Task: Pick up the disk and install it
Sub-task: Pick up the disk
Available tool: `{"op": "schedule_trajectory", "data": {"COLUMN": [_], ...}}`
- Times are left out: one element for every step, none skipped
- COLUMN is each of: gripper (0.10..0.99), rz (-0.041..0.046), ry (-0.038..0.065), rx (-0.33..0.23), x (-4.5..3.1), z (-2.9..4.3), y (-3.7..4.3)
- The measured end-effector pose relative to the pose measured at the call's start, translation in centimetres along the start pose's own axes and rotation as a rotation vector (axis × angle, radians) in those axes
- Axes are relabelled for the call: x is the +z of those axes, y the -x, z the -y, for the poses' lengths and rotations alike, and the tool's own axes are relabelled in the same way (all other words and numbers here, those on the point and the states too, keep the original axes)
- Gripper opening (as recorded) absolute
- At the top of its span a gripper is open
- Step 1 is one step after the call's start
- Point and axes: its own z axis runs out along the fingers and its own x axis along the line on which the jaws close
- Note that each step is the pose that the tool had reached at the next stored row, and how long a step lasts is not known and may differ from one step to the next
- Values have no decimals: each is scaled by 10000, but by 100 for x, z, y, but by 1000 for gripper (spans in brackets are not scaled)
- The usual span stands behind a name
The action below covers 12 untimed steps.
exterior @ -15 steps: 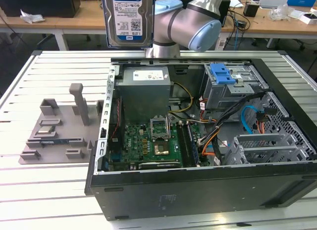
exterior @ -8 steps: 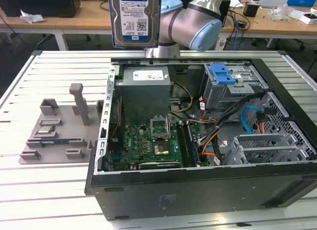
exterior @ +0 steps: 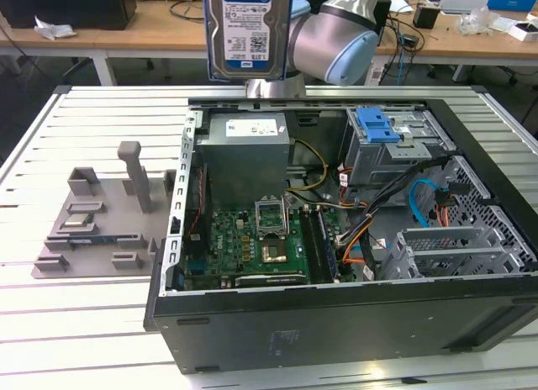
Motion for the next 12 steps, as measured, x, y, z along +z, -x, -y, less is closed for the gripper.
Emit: {"op": "schedule_trajectory", "data": {"gripper": [365, 365, 365, 365, 365, 365, 365, 365, 365, 365, 365, 365], "rz": [-1, -1, -1, -2, -2, -3, -2, -1, 0, 1, 0, -1], "ry": [1, 2, 2, 3, 4, 5, 4, 4, 4, 3, 4, 5], "rx": [-1, 0, 1, 1, 0, -1, 0, 0, 1, 0, -1, 0], "x": [-2, -3, -4, -5, -6, -7, -8, -8, -9, -9, -10, -11], "z": [34, 59, 89, 111, 129, 151, 171, 186, 206, 213, 220, 226], "y": [1, 2, 3, 3, 4, 2, 1, -1, -11, -20, -34, -57]}}
